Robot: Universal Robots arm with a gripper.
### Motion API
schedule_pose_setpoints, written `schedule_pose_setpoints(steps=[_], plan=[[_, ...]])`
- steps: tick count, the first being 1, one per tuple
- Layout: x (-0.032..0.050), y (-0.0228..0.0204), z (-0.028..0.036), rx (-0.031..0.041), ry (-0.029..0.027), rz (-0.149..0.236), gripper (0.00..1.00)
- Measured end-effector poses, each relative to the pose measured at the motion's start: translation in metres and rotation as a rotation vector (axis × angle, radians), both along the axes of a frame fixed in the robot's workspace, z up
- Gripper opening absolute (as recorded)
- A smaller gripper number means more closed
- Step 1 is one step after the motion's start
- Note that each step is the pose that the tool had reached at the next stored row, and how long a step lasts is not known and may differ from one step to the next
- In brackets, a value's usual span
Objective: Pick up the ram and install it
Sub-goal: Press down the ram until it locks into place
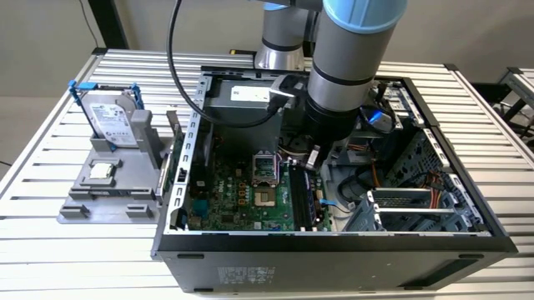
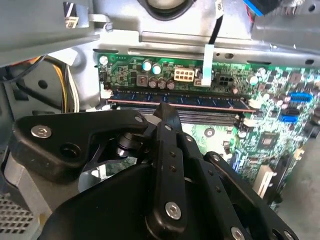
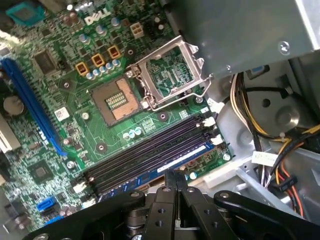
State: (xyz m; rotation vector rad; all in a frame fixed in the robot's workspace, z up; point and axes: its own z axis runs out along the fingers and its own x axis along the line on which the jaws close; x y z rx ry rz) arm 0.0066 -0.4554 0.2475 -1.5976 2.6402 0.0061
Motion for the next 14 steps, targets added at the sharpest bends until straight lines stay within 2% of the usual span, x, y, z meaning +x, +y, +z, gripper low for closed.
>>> schedule_pose_setpoints(steps=[8, 11, 14], plan=[[-0.0001, 0.0, 0.0, -0.0001, -0.0011, 0.116, 0.0], [0.0, 0.0, 0.0, 0.0, -0.0011, 0.138, 0.0], [0.0, 0.0, 0.0, 0.0, -0.0011, 0.139, 0.0]])
